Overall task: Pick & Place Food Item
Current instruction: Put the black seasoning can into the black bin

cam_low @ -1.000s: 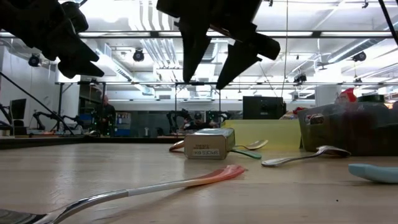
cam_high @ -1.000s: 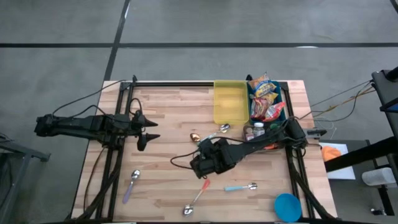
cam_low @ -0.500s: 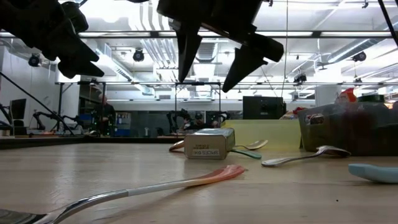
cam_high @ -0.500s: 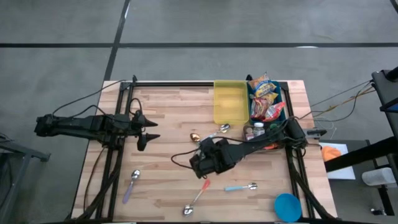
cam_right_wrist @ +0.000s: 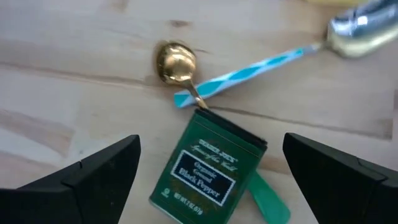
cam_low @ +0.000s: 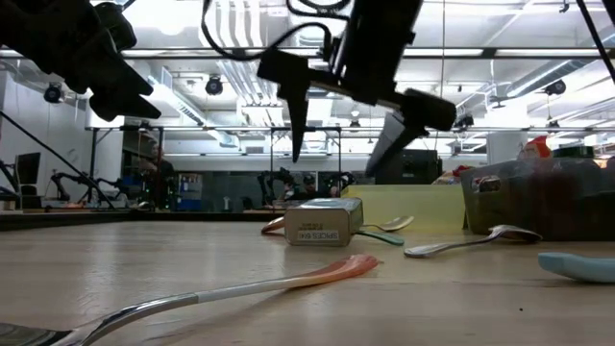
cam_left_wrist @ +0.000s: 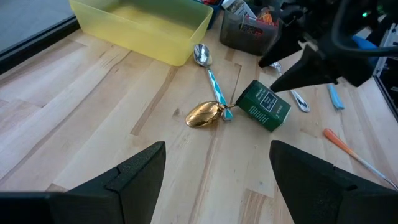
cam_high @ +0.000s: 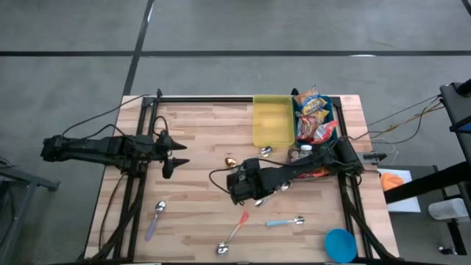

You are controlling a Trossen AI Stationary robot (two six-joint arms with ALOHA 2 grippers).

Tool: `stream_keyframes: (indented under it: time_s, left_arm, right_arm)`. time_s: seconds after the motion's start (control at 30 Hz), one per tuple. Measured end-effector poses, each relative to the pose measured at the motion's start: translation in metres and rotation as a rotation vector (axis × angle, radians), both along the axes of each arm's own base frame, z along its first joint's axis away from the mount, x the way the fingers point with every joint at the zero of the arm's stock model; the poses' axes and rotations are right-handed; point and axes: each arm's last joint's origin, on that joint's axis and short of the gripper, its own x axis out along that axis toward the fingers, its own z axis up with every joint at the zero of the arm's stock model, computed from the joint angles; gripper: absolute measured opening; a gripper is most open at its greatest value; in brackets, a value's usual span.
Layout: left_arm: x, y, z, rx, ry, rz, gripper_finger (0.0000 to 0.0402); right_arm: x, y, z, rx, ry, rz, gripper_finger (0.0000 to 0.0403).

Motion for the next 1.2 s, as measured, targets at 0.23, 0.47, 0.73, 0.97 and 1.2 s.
stream_keyframes:
  time_s: [0.23, 0.47, 0.73, 0.97, 1.2]
  left_arm:
    - [0.0, 0.0, 0.0, 0.0, 0.0, 0.0, 0.029]
    - [0.0, 0.0, 0.0, 0.0, 0.0, 0.0, 0.029]
    - [0.0, 0.0, 0.0, 0.0, 0.0, 0.0, 0.029]
    - [0.0, 0.0, 0.0, 0.0, 0.0, 0.0, 0.029]
    - [0.0, 0.0, 0.0, 0.0, 0.0, 0.0, 0.029]
  right_arm:
    - [-0.002, -0.003, -0.014, 0.04, -0.02, -0.051, 0.0393]
    - [-0.001, -0.01, -0.018, 0.052, -0.025, -0.065, 0.0393]
    - [-0.002, -0.013, -0.027, 0.107, -0.04, -0.11, 0.0393]
    - [0.0, -0.019, -0.034, 0.126, -0.065, -0.128, 0.0393]
    - [0.0, -0.022, -0.037, 0.13, -0.065, -0.138, 0.0393]
